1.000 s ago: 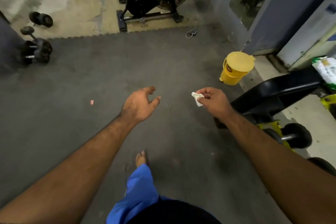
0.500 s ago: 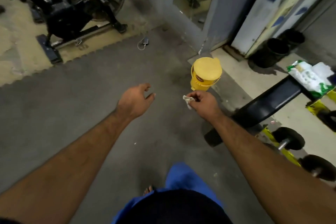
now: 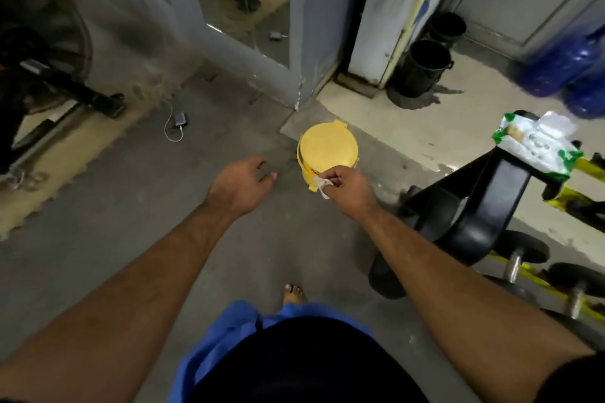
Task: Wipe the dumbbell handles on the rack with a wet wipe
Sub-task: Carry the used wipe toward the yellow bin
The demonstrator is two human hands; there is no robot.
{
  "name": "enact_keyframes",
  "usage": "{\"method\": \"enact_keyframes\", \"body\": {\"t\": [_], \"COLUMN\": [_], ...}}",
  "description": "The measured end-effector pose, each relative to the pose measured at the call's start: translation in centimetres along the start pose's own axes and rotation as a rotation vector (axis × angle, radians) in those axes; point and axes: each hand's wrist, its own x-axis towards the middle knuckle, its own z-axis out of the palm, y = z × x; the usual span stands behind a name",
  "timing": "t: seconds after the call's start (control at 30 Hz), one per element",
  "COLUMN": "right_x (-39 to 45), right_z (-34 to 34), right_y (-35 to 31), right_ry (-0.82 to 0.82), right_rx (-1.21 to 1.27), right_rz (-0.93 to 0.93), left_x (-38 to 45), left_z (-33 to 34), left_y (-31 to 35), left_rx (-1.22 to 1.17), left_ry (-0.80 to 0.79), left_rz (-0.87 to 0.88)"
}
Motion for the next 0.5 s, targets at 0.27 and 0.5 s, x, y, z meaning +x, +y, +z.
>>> {"method": "enact_keyframes", "body": {"t": [0.27, 0.5], "right_x": [13.1, 20.4], "right_z": [-0.2, 1.3], "right_y": [-2.0, -4.7], "right_ry": [0.185, 0.413], "right_rx": [-0.087, -0.014], "right_rz": [0.173, 0.355], "left_x": [18.4, 31.5], "left_z": [-0.9, -2.9], "left_y": [-1.6, -1.4], "left_rx": [-0.042, 0.035], "left_ry": [-0.217, -0.429], "left_rz": [0.186, 0.353]}}
